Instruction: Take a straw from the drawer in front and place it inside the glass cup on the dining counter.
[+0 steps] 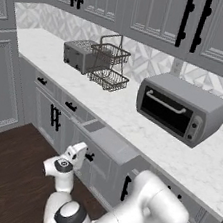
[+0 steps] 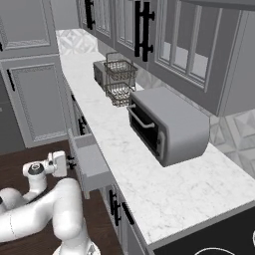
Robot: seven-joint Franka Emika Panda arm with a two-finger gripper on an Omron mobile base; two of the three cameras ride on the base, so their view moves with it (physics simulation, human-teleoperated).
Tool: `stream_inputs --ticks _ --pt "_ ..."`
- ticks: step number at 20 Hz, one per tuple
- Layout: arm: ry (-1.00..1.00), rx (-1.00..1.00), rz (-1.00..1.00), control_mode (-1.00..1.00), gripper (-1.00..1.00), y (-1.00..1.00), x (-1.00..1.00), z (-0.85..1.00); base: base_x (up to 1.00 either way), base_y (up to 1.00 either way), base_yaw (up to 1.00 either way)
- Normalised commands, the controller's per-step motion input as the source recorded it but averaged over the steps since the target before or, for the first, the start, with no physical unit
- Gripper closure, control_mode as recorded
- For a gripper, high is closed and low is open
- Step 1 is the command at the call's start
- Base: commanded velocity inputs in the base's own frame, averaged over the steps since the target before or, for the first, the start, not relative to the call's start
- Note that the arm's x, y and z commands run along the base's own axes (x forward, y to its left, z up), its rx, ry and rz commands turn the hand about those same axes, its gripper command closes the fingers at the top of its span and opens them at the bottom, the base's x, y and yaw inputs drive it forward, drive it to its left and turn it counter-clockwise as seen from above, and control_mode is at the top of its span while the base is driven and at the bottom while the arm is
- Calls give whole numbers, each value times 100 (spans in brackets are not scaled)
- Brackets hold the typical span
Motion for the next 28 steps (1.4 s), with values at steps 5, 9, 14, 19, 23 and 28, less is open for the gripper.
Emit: stream_inputs --ticks 5,9,14,19,23,28 --pt "0 0 0 -100 100 100 -63 1 0 0 0" --pt "4 0 0 -100 100 100 -55 1 0 0 0" --pt "12 1 0 -100 -100 83 -35 8 0 0 0" --pt "31 15 0 -100 -100 35 -32 10 0 0 0" --pt "31 14 0 -100 -100 55 -21 0 0 0 0" --pt "5 23 -1 -100 -100 31 -76 62 0 0 0"
